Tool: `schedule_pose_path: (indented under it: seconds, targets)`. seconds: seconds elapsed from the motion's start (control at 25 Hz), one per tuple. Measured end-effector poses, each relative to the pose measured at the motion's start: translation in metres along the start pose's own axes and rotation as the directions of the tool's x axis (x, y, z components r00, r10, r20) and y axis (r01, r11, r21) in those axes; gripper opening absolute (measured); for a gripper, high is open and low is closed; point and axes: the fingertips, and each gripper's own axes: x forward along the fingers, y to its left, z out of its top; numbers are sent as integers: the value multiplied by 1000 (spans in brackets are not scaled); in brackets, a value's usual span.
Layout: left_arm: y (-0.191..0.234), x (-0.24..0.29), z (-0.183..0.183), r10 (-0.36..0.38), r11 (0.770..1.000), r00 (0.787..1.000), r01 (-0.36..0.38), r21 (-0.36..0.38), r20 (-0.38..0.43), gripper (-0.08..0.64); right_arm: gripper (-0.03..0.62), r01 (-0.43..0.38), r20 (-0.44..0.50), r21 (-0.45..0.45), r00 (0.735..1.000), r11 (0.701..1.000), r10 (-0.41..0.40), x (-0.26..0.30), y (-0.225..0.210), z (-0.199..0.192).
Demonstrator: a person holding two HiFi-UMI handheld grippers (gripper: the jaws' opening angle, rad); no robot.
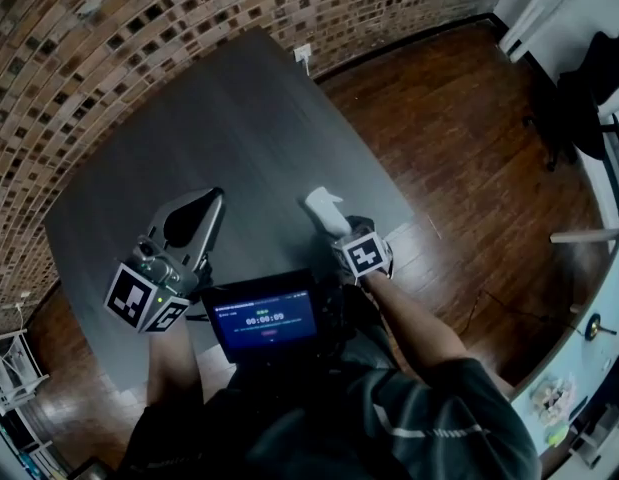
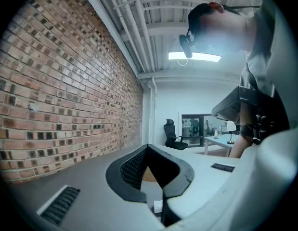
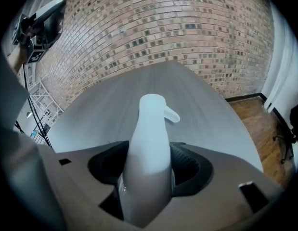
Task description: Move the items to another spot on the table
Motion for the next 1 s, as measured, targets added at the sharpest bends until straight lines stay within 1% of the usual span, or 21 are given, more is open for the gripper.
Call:
schedule_pose_path:
  seconds: [0.12,0.24,0.4,0.52,0.6,0.76,0.92,1.0]
  targets:
    - [1,6,5,7,1000,1000,-8,26,26,-6,279,-2,-15,7,1000,1000,2,4,5,-2]
    - [3,5,4,10,999,999,-11,30,31,-6,281,9,-19,24,1000,1000,-8,8,6,-6]
    - [1,2,1,-10,1000,1000,10,-4,23,-6,281,11,-8,30,1000,1000,-11,8,5,-3]
    - [2,-1,0,-17,1000,1000,17,-11,20,-6,281,-24,-3,24,1000,999,24,8,15,0]
    - [2,0,4,-18,1000,999,19,-17,32,-6,281,-43,-5,18,999,999,43,8,24,2]
    - [2,-3,9,-26,999,998,27,-26,51,-6,281,-35,-7,27,999,999,35,10,34,1]
    - [4,-6,4,-33,999,999,33,-16,35,-6,281,-30,-13,28,999,999,31,16,34,-2]
    - [7,-6,3,-31,1000,999,30,6,30,-6,281,-28,-15,36,999,999,28,16,33,-2]
